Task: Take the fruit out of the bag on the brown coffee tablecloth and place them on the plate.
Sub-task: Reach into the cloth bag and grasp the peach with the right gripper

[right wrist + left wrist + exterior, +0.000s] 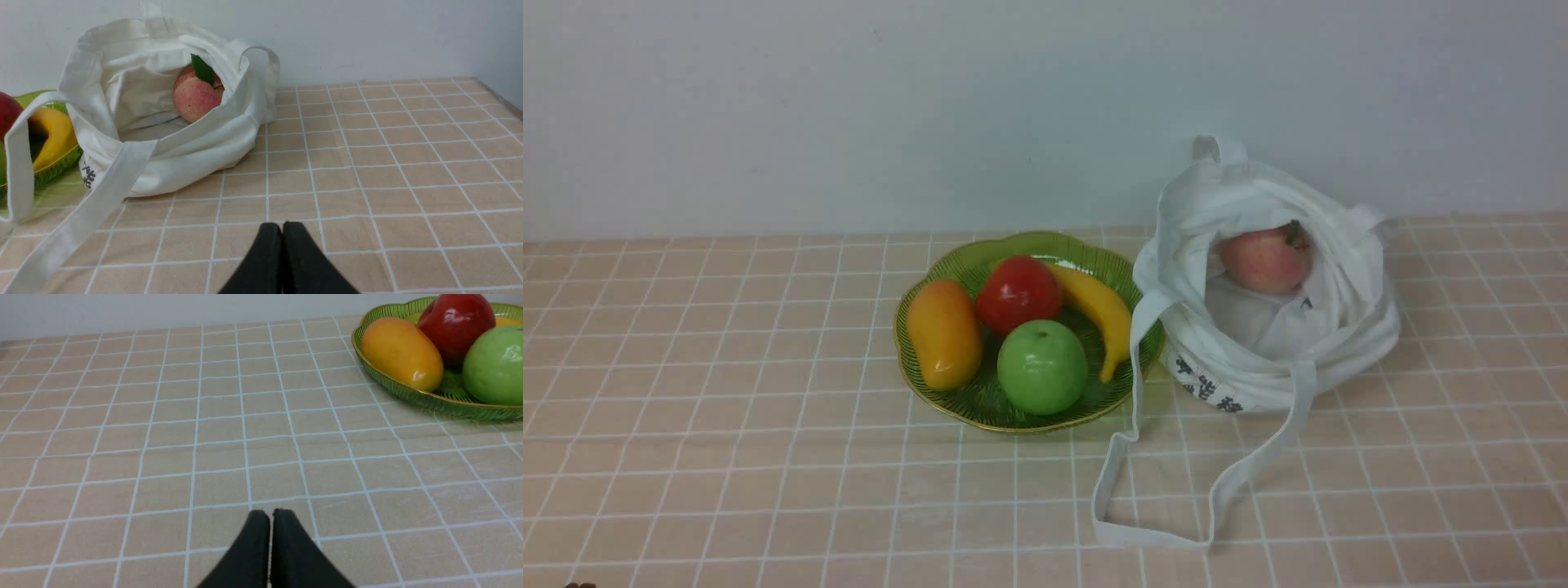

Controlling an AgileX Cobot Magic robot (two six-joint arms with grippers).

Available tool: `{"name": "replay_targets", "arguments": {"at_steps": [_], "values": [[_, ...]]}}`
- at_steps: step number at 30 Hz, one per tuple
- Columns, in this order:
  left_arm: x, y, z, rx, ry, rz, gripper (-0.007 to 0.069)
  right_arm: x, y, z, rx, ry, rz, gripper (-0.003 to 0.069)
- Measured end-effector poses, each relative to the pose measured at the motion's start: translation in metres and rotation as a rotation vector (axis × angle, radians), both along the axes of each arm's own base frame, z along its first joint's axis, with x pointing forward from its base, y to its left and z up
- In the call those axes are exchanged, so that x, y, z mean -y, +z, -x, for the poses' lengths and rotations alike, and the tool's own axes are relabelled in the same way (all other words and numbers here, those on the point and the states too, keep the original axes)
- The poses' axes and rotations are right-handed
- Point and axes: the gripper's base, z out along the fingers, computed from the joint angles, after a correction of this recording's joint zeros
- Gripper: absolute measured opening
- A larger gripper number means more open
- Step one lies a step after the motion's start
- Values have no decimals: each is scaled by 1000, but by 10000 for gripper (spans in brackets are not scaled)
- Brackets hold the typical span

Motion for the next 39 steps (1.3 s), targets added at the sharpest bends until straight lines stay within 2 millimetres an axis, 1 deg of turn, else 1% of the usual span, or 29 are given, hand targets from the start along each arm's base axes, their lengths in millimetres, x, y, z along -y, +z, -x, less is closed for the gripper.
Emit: {"name": "replay_targets", "arguments": {"at_steps": [39], "values": [[0, 0, 0, 0, 0, 0, -8, 0, 0, 0, 0, -3, -16, -13]]}}
